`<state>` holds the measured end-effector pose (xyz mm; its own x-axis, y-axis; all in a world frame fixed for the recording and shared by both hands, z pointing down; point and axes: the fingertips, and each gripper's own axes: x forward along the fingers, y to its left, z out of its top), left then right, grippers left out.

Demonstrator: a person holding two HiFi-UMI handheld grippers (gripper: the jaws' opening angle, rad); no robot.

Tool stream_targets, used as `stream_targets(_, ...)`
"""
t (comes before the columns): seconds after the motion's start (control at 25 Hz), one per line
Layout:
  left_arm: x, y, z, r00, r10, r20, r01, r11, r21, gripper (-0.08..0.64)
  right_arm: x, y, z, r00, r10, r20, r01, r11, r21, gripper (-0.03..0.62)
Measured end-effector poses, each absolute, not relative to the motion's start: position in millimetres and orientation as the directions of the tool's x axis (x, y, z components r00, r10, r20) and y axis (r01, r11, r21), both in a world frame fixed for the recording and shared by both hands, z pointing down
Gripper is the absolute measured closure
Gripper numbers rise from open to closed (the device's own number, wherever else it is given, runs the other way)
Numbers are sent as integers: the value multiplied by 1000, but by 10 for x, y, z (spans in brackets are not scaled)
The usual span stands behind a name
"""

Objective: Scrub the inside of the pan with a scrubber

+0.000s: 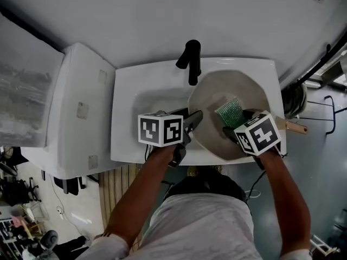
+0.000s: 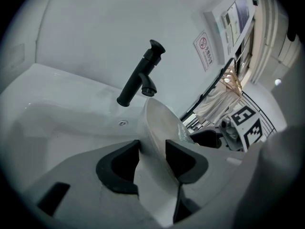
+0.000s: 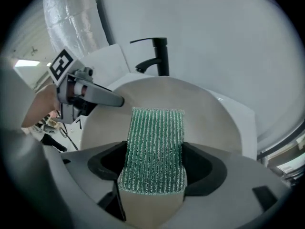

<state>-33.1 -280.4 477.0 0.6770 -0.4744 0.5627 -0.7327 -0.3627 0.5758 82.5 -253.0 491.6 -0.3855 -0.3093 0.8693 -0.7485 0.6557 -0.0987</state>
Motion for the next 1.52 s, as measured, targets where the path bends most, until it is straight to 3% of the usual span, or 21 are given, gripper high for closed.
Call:
stream_targets(0.36,-321,-2804,4761,678,-473,562,-732,-365,575,380,313,-2254,5157,-436,-175,883,-672,716,-190,238)
stream_targets(0.84,-323,-2804,4764,675,-475,564,-735,-365,572,380,314,-2248,5381,-413,-130,901,-681,701,-211,238)
stream_targets(1.52,-327,-2807,4770,675,-476,563,-734,-363,574,380,1108,-2459,5508,-217,-196,956,-765,643,-42,238)
